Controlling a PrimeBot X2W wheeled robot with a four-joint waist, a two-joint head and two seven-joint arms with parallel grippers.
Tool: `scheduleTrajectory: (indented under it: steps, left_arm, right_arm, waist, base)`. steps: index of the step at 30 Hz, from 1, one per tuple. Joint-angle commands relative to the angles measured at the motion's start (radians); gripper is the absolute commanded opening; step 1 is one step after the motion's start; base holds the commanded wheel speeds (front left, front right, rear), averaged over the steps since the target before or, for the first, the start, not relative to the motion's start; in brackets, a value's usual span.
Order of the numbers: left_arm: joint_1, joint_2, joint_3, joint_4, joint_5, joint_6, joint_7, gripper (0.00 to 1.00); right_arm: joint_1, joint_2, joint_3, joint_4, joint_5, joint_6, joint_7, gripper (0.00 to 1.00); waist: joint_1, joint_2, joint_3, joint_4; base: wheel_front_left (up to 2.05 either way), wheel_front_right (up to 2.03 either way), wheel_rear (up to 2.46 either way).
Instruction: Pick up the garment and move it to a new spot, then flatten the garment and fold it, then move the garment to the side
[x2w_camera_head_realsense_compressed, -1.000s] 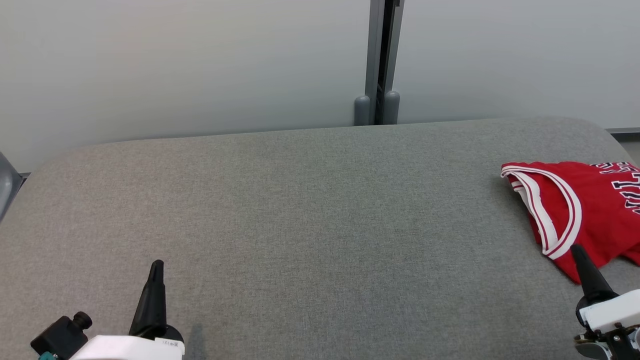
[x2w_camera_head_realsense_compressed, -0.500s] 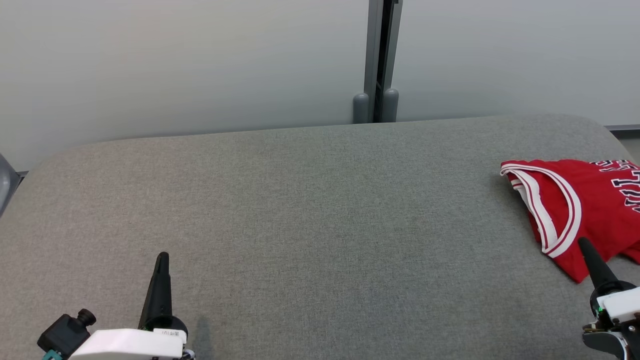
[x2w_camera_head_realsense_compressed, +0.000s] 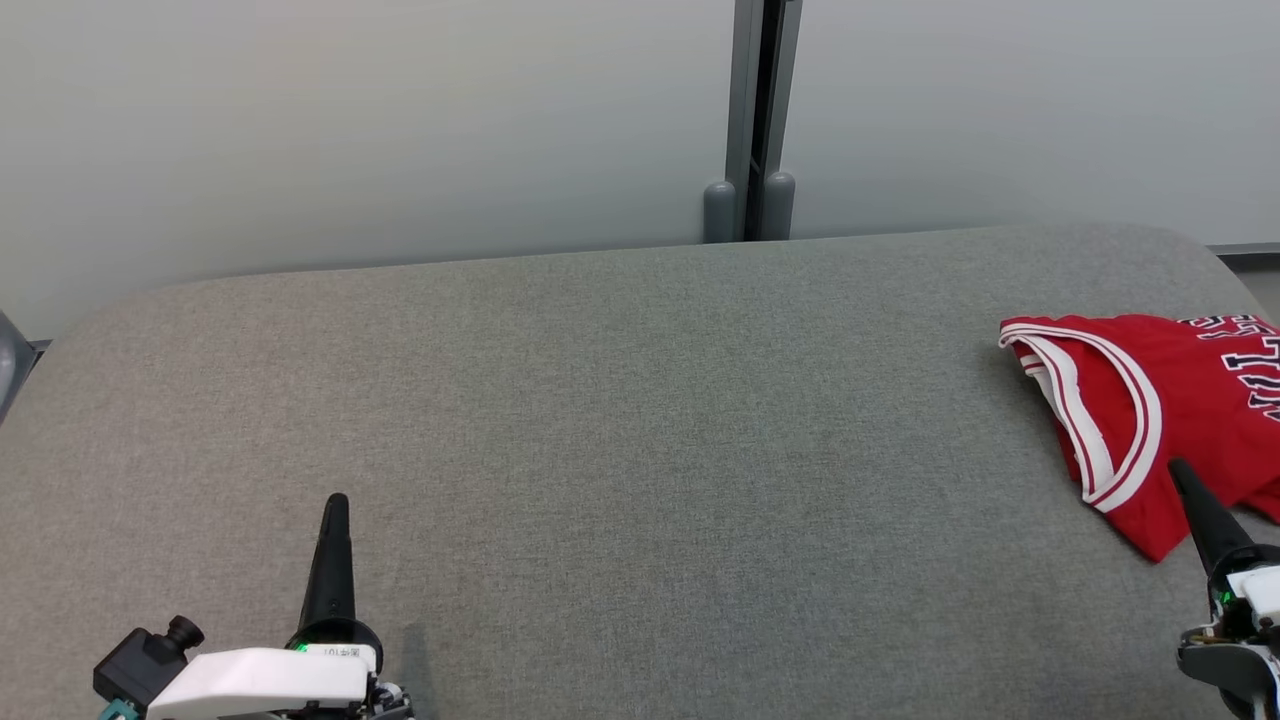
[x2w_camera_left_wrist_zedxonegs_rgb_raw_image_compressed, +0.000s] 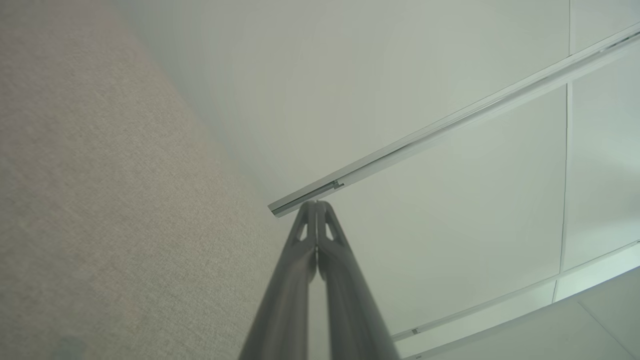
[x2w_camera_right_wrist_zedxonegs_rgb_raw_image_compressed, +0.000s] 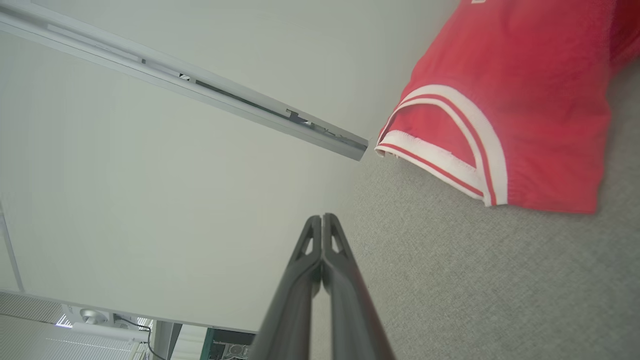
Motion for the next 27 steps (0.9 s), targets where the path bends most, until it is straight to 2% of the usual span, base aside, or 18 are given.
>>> scheduleTrajectory:
  steps: [1,27]
  left_arm:
    - [-0.026,0.003,0.002,-0.003,-0.019,-0.006,-0.006,0.00]
    - [-0.056,-0.034,-0.014,0.017,-0.201,-0.035,-0.021,0.00]
  right_arm:
    - [-0.024,-0.012,-0.008,0.001,0.023,0.000,0.012,0.00]
    - [-0.080,-0.023,-0.063,0.070,0.224,0.000,0.089,0.00]
  waist:
    - [0.0000,-0.0001,0.001,0.000]
    - [0.0000,-0.0001,0.012,-0.006]
  base:
    - [0.00,0.00,0.00]
    - [0.00,0.00,0.00]
